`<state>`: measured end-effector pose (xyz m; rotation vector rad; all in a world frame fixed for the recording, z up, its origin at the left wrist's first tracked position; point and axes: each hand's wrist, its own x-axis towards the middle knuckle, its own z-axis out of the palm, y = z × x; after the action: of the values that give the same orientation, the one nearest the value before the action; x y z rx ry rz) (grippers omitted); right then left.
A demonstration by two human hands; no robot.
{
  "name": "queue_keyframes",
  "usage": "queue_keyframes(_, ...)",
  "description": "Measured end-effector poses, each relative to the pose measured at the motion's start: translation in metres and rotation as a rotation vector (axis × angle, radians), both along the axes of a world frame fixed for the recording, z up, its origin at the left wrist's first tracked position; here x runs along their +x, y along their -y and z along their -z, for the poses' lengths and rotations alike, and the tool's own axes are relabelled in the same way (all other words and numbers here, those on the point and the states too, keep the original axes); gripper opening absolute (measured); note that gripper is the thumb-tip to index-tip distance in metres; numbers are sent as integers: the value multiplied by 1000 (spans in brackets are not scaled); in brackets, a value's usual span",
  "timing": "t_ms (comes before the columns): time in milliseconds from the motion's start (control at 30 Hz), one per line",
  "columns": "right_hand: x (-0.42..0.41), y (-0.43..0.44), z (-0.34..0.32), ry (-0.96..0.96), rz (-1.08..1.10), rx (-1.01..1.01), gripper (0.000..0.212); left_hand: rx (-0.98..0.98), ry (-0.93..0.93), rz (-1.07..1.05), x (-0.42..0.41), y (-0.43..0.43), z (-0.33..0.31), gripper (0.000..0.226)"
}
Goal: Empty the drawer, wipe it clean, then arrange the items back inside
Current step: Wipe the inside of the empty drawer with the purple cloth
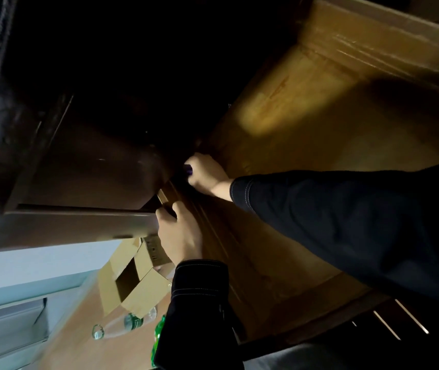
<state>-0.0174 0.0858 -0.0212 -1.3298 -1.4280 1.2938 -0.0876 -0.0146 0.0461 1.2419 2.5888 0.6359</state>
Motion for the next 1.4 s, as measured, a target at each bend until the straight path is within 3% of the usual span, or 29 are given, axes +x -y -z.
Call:
queue_keyframes(133,8,-7,2,80,-60,-75,33,14,21,-5,2,1,-1,29)
queue_keyframes(200,2,-9,-8,-7,2,-75,12,22,21,-12,3,0,0,29)
queue_keyframes(267,-5,-4,-11,-55,55,-47,18,28,23,-19,2,-1,0,31)
queue_keyframes(300,-6,0,-6,-45,33,-33,11,24,21,-21,2,0,0,31)
queue_keyframes(467,9,-5,5,43,-78,-64,34,24,25,-11,4,1,-1,31)
queue_keyframes(600,-3,-4,-13,-64,50,-10,11,51,35,-15,2,1,1,31)
queue_keyframes(800,10,-2,7,-2,-67,-117,40,48,40,-19,3,2,0,33)
queue_keyframes(900,4,0,-12,-78,50,-50,12,66,48,-21,2,1,1,30)
queue_keyframes(1000,-4,9,-9,-99,43,-21,25,60,42,-30,3,1,1,28)
queue_keyframes(1133,13,2,-2,50,-88,-121,39,60,47,-25,3,2,1,30)
queue_keyframes(1200,11,-1,-14,18,-34,-96,17,68,51,-26,3,2,1,28)
queue_keyframes(1300,-6,1,-17,-59,82,-68,35,77,56,-32,5,1,1,20)
queue_keyframes(1367,-9,10,-10,-95,25,-87,15,72,53,-29,5,2,-1,19)
queue_keyframes(1400,-3,7,-3,-65,0,-110,26,71,56,-26,5,2,-1,21)
